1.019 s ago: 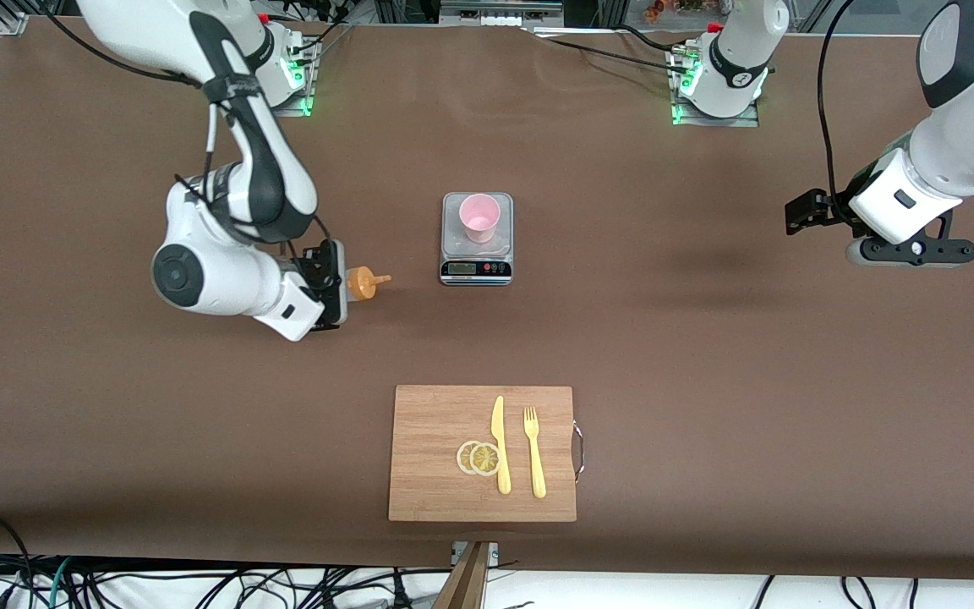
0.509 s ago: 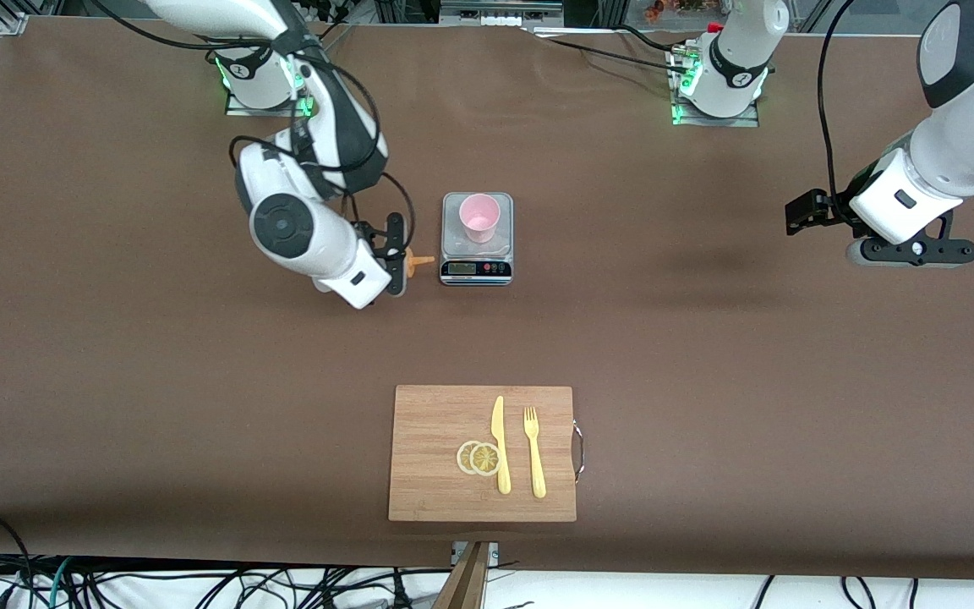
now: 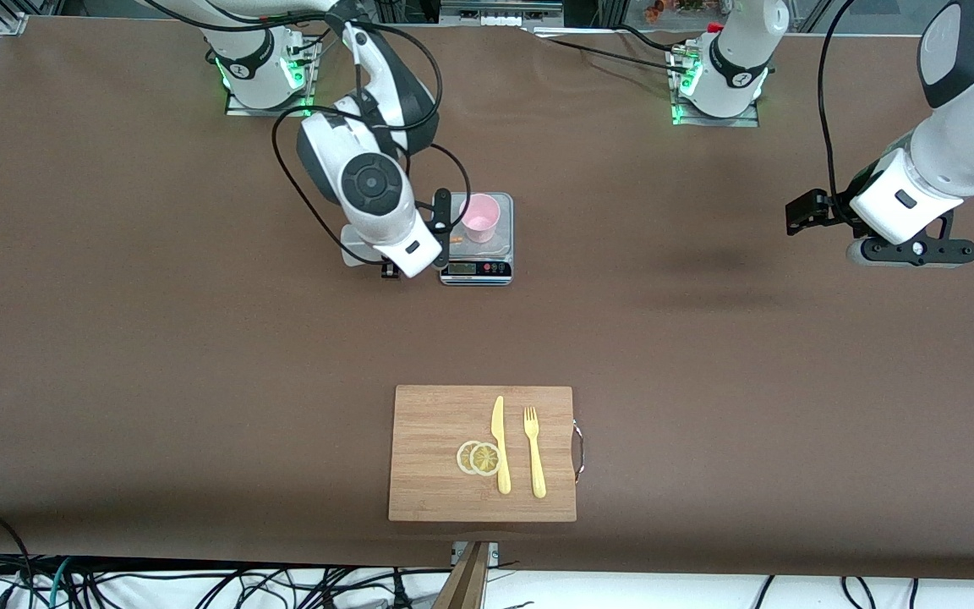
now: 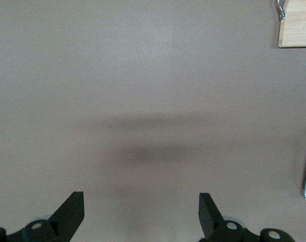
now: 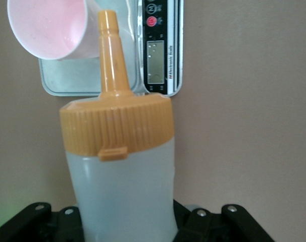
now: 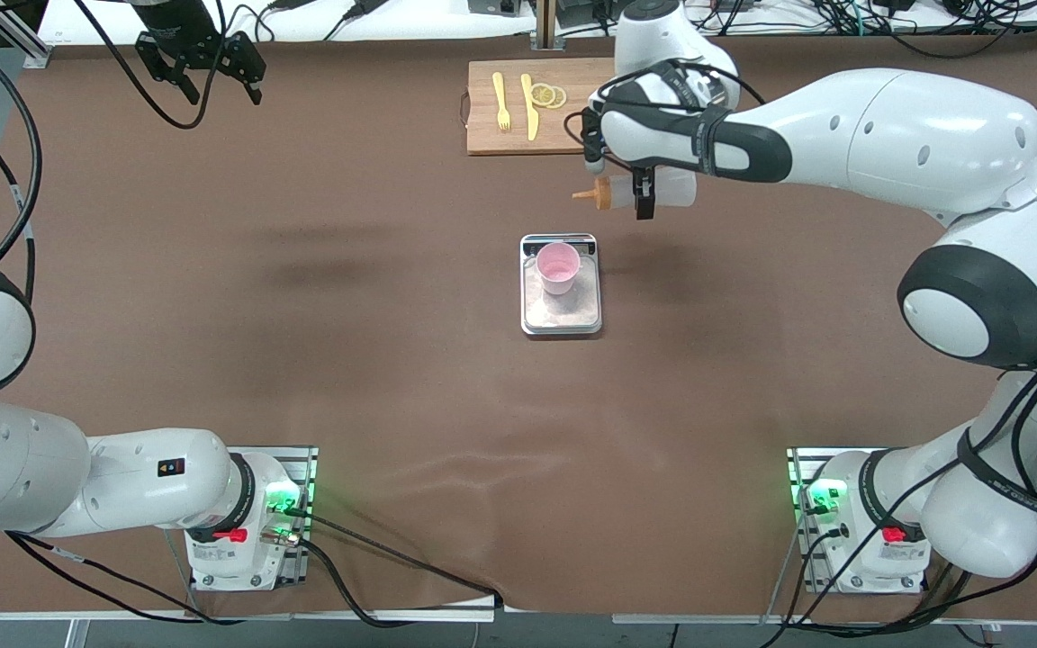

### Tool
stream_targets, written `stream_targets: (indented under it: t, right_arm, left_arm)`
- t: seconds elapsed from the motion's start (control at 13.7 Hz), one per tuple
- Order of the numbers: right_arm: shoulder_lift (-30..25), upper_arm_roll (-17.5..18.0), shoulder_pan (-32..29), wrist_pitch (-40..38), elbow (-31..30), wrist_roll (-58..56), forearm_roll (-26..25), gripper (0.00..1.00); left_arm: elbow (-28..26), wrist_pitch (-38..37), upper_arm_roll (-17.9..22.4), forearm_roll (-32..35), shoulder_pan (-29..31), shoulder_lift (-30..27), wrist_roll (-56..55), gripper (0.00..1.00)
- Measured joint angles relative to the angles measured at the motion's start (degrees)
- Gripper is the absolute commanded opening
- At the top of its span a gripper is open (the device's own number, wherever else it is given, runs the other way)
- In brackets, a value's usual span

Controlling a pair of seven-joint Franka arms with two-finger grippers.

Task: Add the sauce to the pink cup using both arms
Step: 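Tilt the bottle nozzle down into the pink cup to squeeze sauce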

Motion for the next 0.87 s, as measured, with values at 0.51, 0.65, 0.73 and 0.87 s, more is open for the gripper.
stream_targets:
  t: [0.51, 0.65, 0.73, 0.87]
  right_arm:
    - [-0.09, 0.0, 3.83, -3.49, 0.11, 3.59, -4.92, 0.0]
    - [-0.26, 0.0, 4.75, -5.73, 0.36, 3.79, -6.29, 0.0]
    - [-0.38, 0.0, 5.2, -6.73, 0.45, 3.98, -6.96, 0.0]
    - [-0.71, 0.0, 5.85, -7.84, 0.45, 4.31, -7.9, 0.0]
  left_arm:
    - [0.01, 0.0, 0.05, 0.0, 0.0, 0.0, 0.0, 1.0]
    - [0.01, 0.0, 0.05, 0.0, 0.0, 0.0, 0.0, 1.0]
    - [0.01, 0.0, 0.05, 0.0, 0.0, 0.0, 0.0, 1.0]
    - [0.01, 0.0, 0.05, 0.0, 0.0, 0.0, 0.0, 1.0]
